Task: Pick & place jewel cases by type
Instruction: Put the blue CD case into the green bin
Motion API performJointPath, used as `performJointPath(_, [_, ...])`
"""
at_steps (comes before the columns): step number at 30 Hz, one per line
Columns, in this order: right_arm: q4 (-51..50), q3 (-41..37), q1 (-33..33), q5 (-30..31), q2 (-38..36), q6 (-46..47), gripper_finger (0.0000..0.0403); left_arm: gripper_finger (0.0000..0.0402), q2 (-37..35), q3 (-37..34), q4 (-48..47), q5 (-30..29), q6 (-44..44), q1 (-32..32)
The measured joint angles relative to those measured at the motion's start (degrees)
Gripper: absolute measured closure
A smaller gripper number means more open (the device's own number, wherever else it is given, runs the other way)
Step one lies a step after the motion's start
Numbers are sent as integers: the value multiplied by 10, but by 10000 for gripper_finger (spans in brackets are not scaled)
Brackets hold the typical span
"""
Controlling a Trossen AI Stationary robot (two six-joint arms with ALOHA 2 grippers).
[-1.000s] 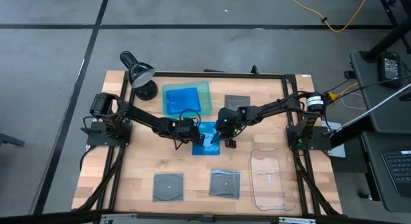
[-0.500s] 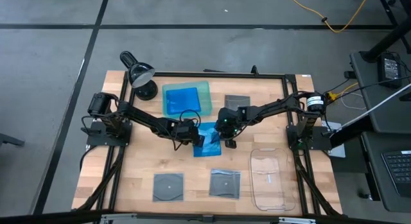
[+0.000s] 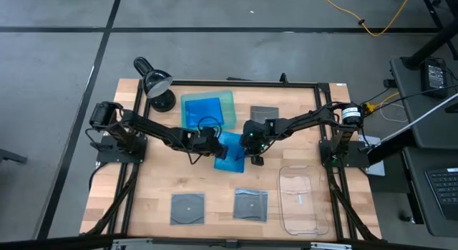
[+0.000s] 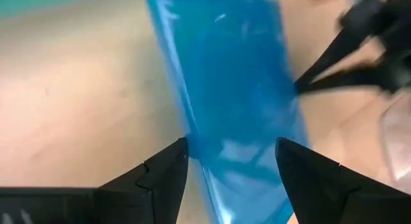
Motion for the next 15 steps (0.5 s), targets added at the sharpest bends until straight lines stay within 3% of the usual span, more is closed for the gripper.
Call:
performJointPath(3, [0, 0, 0, 0, 0, -4, 393, 181, -13, 2, 10, -14, 6, 0])
performJointPath(9, [15, 1, 1, -5, 3, -4, 393, 181, -10, 6, 99, 25, 27, -1])
performJointPath(15, [19, 1, 1, -9, 3, 0, 393, 188, -6, 4, 73, 23, 37, 8])
